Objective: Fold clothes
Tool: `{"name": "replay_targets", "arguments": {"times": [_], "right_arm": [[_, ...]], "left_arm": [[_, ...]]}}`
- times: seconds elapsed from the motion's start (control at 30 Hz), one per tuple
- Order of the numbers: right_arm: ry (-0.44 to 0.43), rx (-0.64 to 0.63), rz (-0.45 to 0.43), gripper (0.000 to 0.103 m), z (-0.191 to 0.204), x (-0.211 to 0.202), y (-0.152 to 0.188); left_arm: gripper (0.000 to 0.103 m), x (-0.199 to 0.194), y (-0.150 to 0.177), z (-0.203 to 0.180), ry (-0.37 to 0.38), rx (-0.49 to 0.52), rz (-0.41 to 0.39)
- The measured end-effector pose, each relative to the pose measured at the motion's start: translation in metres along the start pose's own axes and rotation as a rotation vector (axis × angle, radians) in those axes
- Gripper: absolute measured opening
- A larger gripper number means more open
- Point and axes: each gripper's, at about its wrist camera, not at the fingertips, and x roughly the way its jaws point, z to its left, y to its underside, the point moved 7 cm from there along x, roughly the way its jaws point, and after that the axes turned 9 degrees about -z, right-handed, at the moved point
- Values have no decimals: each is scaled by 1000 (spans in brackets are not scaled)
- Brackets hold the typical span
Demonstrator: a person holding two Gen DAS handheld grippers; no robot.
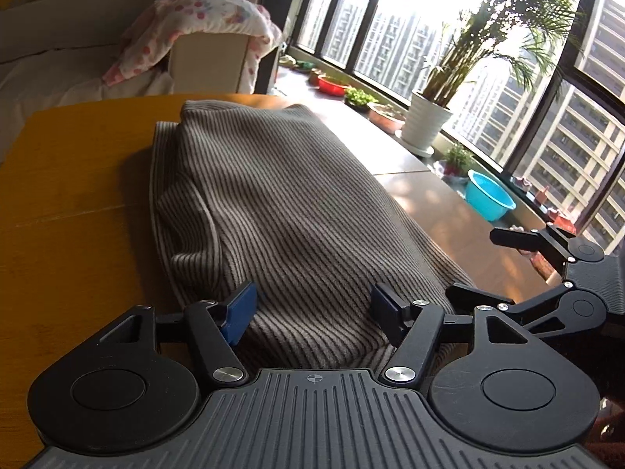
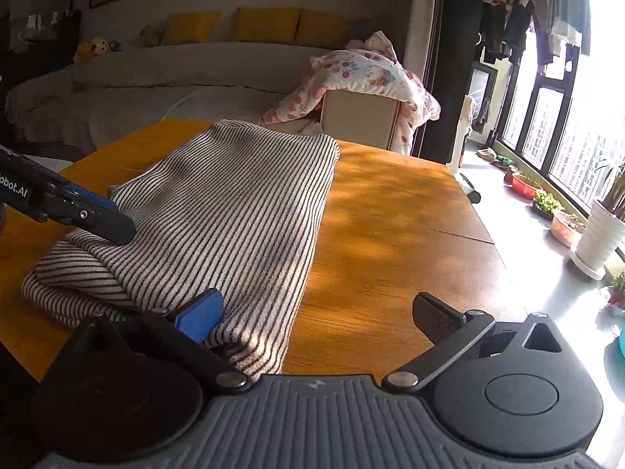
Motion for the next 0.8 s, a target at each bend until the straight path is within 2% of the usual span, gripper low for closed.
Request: {"name": "replay_targets", "arguments": {"times": [0.07,0.1,0.17,0.23,0.3,0.4,0.57,0.7,0.8], "right_arm": [[-36,-23,-18,99,2,-8,-6],[-77,-58,-38,91,8,-15,-10],[-165,-127,-66,85,23,-25,-18],[-282,-203,-70,83,47,-33,-22],[-358,-284,-54,82,68,-35,-19],[-404,-410,-34,80,91,-30,-9],[-384,-546,-46,79,107,-22,3],[-362,-484,-15,69,104,-14,-3],[-393,-288,47,69,88,-3,-15]], "left_arm": [[71,-2,-1,0,-5,5,2],[72,-3,-1,0,-3,3,3],[72,-3,1,2,-3,0,5],[72,-3,1,2,-4,1,5],[73,-3,0,3,-5,3,5],[74,-4,0,3,0,-3,6],[77,-5,-1,5,10,-12,0],[78,-11,-6,6,15,-16,-20],[89,-31,-14,11,33,10,-63]]}}
